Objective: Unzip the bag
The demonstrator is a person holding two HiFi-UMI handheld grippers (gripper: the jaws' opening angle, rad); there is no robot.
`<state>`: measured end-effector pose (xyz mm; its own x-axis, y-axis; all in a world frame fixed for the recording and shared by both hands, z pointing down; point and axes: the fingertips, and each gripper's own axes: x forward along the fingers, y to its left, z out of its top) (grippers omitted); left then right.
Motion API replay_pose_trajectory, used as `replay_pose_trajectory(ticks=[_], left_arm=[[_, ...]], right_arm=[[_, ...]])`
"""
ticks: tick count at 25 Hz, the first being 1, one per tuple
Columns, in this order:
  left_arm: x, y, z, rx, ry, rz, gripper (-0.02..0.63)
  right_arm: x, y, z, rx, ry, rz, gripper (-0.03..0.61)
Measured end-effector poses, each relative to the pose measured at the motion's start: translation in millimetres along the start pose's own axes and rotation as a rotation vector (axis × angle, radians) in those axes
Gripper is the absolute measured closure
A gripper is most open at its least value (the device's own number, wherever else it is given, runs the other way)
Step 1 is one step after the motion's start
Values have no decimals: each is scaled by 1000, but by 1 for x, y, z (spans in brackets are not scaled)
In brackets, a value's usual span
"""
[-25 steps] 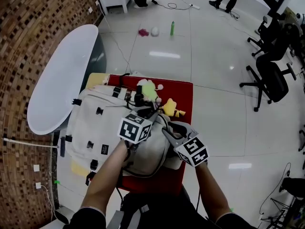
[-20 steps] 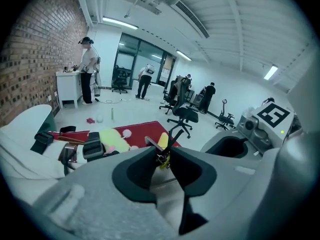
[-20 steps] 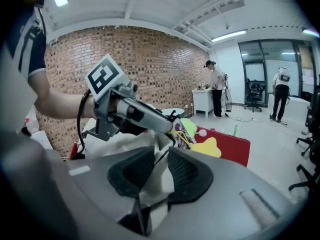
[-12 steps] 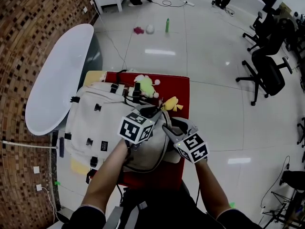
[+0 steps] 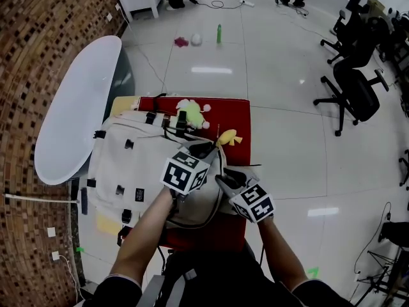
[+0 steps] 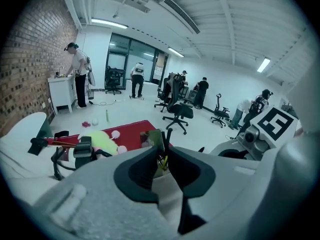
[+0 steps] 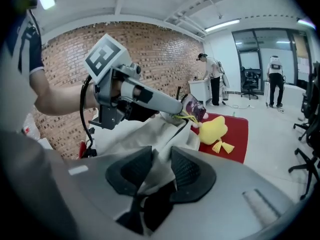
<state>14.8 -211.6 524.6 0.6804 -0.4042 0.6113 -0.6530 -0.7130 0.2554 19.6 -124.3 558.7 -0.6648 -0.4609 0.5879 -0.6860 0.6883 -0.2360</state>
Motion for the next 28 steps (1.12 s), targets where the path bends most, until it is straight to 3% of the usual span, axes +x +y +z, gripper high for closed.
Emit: replay_pose_trajectory(ticks=[10, 18, 22, 24, 28], left_arm=[[5, -35, -10, 60, 40, -34, 606], [-1, -38, -21, 21, 41, -31, 606], [-2, -25, -28, 10, -1, 45, 584], [-5, -28, -29, 15, -12, 41, 507], [-19, -24, -25, 9, -50, 57, 489]], right_arm=[[5, 4, 5, 2, -43, 12, 480], [4, 3, 6, -12, -47, 17, 475], [-1, 2, 6, -17, -50, 11, 457], [-4, 1, 6, -20, -53, 11, 456], [-4, 1, 7, -27, -49, 15, 456]])
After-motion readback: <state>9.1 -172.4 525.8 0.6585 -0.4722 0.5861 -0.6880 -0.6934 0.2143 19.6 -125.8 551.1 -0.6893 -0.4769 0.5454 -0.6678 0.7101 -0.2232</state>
